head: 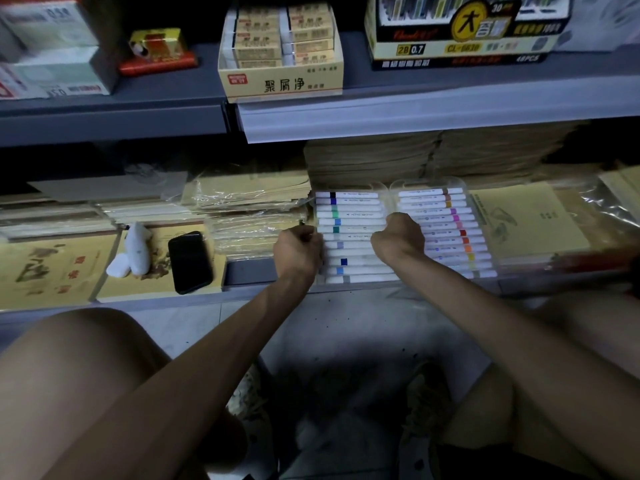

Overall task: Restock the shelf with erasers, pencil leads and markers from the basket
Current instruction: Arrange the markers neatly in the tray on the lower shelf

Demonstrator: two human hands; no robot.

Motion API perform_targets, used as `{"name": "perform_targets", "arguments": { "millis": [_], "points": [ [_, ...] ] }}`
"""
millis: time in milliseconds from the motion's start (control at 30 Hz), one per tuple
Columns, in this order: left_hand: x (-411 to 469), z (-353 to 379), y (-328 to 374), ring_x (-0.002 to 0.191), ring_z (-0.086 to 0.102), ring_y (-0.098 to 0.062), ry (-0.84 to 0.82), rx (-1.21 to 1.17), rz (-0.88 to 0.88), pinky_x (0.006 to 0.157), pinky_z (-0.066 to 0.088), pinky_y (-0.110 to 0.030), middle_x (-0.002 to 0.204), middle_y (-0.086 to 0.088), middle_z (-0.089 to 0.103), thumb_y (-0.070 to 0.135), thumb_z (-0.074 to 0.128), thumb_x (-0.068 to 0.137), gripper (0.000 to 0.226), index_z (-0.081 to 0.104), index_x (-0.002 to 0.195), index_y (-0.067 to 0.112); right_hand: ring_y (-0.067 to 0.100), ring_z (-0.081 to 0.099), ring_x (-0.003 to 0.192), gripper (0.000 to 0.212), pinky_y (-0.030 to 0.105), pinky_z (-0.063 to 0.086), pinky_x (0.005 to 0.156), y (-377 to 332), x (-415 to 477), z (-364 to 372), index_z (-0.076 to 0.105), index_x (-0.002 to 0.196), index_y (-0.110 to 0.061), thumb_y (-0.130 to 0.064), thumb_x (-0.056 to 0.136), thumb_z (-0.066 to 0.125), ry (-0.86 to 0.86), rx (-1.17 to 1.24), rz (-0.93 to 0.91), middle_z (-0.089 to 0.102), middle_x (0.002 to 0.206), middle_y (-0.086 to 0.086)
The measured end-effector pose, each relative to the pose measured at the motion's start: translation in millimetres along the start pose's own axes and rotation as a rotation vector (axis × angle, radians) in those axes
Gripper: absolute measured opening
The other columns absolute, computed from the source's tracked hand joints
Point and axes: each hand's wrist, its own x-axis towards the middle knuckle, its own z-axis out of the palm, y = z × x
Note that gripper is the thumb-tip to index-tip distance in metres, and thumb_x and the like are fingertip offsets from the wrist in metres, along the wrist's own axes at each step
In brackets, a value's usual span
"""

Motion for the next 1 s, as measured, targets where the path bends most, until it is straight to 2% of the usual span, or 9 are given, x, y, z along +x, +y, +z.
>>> {"name": "perform_targets", "arguments": {
  "millis": [100,167,333,467,700,800,867,933,1000],
  "points": [
    [1,1,0,0.049,0.062,-0.013,0.012,-0.008,-0.017,0.050,0.053,-0.027,0.068,-0.002,0.071,0.010,0.069,0.095,0.007,0.076,0.095,0.010,0.028,0.059,0.090,0.007,0.028,0.043,0.064,0,2,3,0.056,0.099,-0.007,-0.006,0.092,0.054,-0.015,0.011,0.013,0.058,0.111,0.010],
    [2,1,-1,0.056,0.067,-0.018,0.011,-0.004,-0.013,0.056,0.056,-0.028,0.075,-0.005,0.075,0.011,0.070,0.094,0.008,0.077,0.095,0.010,0.027,0.057,0.083,0.017,0.025,0.039,0.056,-1,4,2,0.058,0.109,-0.005,-0.008,0.092,0.054,-0.031,0.039,0.032,0.051,0.130,0.013],
    [6,1,-4,0.063,0.069,-0.019,0.004,-0.034,-0.047,0.065,0.062,-0.033,0.085,-0.009,0.078,0.014,0.073,0.092,0.017,0.078,0.107,0.007,0.033,0.060,0.118,0.043,0.027,0.045,0.082,1,5,1,0.057,0.134,0.001,-0.002,0.091,0.051,-0.084,0.165,0.076,0.058,0.139,0.017],
    [6,0,-5,0.058,0.065,-0.014,0.006,-0.009,-0.027,0.059,0.053,-0.023,0.081,-0.007,0.077,0.017,0.073,0.093,0.017,0.079,0.105,0.007,0.031,0.062,0.119,0.040,0.033,0.051,0.095,0,2,-1,0.061,0.130,0.003,-0.002,0.090,0.054,-0.071,0.164,0.041,0.064,0.132,0.016],
    [7,-2,-2,0.066,0.070,-0.018,-0.013,-0.042,-0.061,0.072,0.065,-0.040,0.087,-0.008,0.079,0.016,0.075,0.092,0.016,0.079,0.105,0.008,0.031,0.062,0.112,0.039,0.027,0.047,0.083,-2,11,-3,0.062,0.126,0.000,-0.004,0.088,0.056,-0.084,0.130,-0.002,0.060,0.134,0.016],
    [5,-2,-1,0.070,0.073,-0.023,-0.008,-0.058,-0.086,0.074,0.065,-0.044,0.088,-0.009,0.079,0.016,0.076,0.091,0.016,0.079,0.104,0.008,0.021,0.058,0.079,0.014,0.024,0.043,0.066,-3,16,-1,0.063,0.098,-0.002,-0.003,0.087,0.055,-0.087,0.151,0.017,0.064,0.106,0.012],
    [5,-2,0,0.076,0.075,-0.026,-0.010,-0.066,-0.095,0.076,0.064,-0.045,0.087,-0.007,0.079,0.016,0.077,0.090,0.016,0.080,0.104,0.009,0.022,0.057,0.074,0.008,0.023,0.038,0.055,-4,17,-1,0.058,0.081,-0.004,-0.003,0.087,0.054,-0.063,0.173,0.039,0.056,0.081,0.004],
    [3,-3,2,0.075,0.075,-0.024,-0.016,-0.046,-0.091,0.076,0.064,-0.044,0.086,-0.006,0.079,0.018,0.077,0.090,0.018,0.080,0.106,0.010,0.029,0.065,0.094,0.011,0.022,0.044,0.061,-3,17,-2,0.066,0.093,-0.005,-0.004,0.088,0.055,-0.064,0.157,0.028,0.060,0.086,0.001],
    [1,-5,5,0.073,0.075,-0.021,-0.017,-0.015,-0.065,0.074,0.064,-0.040,0.084,-0.004,0.079,0.019,0.076,0.091,0.019,0.080,0.107,0.010,0.029,0.063,0.115,0.034,0.024,0.047,0.080,-4,12,-4,0.065,0.124,-0.003,-0.005,0.091,0.057,-0.090,0.133,0.021,0.067,0.116,0.009]
  ]
}}
